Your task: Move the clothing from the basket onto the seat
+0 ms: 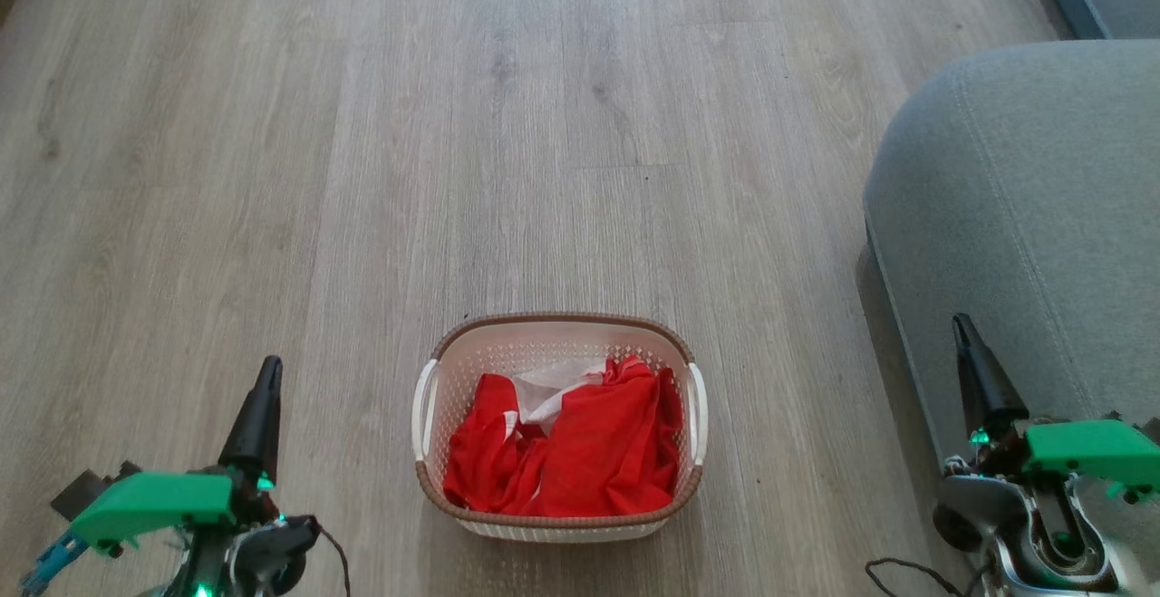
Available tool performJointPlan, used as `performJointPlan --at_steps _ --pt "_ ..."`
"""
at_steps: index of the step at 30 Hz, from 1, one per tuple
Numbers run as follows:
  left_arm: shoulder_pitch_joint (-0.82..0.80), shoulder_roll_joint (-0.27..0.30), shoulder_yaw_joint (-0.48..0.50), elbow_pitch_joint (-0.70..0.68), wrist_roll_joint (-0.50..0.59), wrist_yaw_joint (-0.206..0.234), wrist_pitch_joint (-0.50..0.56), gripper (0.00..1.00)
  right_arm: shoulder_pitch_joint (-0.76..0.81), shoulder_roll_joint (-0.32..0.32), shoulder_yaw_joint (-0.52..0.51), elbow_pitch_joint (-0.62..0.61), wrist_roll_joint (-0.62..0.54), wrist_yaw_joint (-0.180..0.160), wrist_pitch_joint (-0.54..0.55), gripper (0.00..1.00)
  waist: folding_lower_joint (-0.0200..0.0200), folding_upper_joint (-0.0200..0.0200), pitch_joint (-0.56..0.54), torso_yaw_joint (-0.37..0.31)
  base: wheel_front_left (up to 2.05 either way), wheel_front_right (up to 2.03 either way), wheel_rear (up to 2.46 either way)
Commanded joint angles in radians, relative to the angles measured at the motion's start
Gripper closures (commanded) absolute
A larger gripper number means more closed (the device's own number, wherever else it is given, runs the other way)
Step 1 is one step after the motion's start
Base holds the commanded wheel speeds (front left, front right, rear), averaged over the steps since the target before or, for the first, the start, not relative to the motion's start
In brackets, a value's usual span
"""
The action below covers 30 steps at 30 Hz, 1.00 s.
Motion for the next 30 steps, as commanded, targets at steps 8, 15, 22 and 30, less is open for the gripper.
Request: performJointPlan --at_steps 8,15,22,30 --pt "-0.048 0.008 0.025 -0.033 -0.007 -0.002 0.007 1.00 -0.020 -0.008 0.018 -0.039 0.006 0.000 0.003 1.00 0.0000 0.0000 0.000 0.000 0.00 0.00 0.00" --pt "-0.048 0.008 0.025 -0.033 -0.007 -0.002 0.007 1.00 -0.020 -0.008 0.018 -0.039 0.006 0.000 0.003 1.00 0.0000 0.0000 0.000 0.000 0.00 0.00 0.00" --pt "-0.048 0.008 0.025 -0.033 -0.007 -0.002 0.007 1.00 -0.020 -0.008 0.018 -0.039 0.006 0.000 0.003 1.00 0.0000 0.0000 0.000 0.000 0.00 0.00 0.00" --pt "-0.048 0.008 0.025 -0.033 -0.007 -0.002 0.007 1.00 -0.020 -0.008 0.018 -0.039 0.006 0.000 0.003 1.00 0.0000 0.0000 0.000 0.000 0.00 0.00 0.00"
